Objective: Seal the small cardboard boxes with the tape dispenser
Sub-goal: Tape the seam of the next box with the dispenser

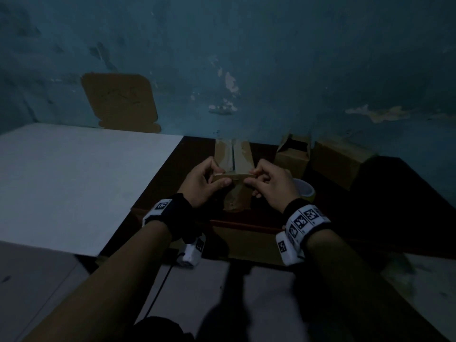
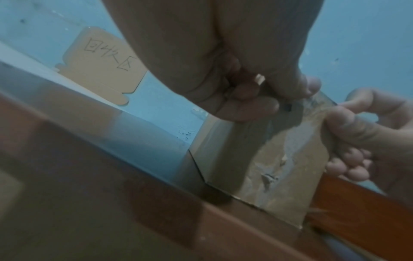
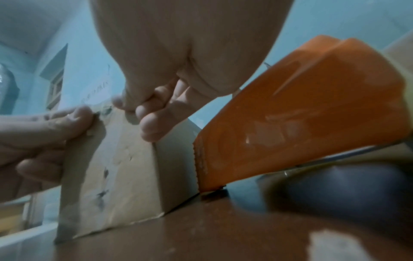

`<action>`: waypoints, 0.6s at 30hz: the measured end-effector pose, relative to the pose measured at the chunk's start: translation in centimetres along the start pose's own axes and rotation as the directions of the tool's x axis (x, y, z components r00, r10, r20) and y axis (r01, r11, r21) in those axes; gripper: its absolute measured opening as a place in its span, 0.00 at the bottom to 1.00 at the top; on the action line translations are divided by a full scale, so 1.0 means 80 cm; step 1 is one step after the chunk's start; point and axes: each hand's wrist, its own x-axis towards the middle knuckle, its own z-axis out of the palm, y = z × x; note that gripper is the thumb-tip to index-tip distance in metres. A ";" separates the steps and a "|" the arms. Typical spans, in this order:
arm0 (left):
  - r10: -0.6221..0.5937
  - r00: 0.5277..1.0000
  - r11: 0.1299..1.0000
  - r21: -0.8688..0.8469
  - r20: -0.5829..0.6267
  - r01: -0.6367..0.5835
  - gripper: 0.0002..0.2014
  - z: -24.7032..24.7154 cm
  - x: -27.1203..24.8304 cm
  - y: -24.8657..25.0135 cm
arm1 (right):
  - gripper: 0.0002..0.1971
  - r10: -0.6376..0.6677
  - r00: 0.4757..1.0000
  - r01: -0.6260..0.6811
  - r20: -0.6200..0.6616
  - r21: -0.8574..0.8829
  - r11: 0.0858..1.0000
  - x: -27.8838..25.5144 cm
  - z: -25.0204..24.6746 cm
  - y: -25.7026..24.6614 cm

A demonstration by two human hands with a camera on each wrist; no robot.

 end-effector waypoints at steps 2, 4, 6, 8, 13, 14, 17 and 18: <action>-0.012 1.000 1.000 0.026 0.019 0.012 0.09 -0.001 0.002 0.002 | 0.17 0.006 1.000 -0.006 0.007 -0.009 1.000 0.000 0.000 -0.001; -0.032 0.999 0.997 0.067 0.041 0.029 0.10 -0.008 0.001 0.004 | 0.17 -0.010 1.000 0.011 0.019 -0.041 0.999 -0.003 -0.002 -0.006; -0.053 0.996 0.989 0.139 0.071 0.043 0.09 -0.016 -0.002 0.007 | 0.14 -0.070 0.997 0.065 -0.028 -0.150 0.987 -0.004 -0.003 -0.010; -0.055 0.996 0.970 0.242 0.070 0.036 0.09 -0.023 -0.006 0.014 | 0.10 -0.099 0.991 0.077 -0.091 -0.219 0.973 -0.006 0.000 -0.017; -0.148 0.982 0.839 0.511 -0.114 0.186 0.18 -0.042 0.007 0.036 | 0.16 0.151 0.988 -0.157 0.044 0.237 0.959 -0.018 0.031 -0.062; -0.184 0.972 0.804 0.546 -0.148 0.236 0.17 -0.044 0.007 0.040 | 0.16 0.161 0.981 -0.186 0.106 0.305 0.934 -0.022 0.036 -0.072; -0.232 0.963 0.654 0.711 -0.137 0.258 0.20 -0.045 -0.006 0.053 | 0.17 0.074 0.983 -0.114 0.167 0.244 0.963 -0.030 0.042 -0.087; -0.229 0.968 0.599 0.770 -0.099 0.220 0.23 -0.046 -0.010 0.053 | 0.17 0.067 0.991 -0.093 0.117 0.232 0.968 -0.029 0.039 -0.089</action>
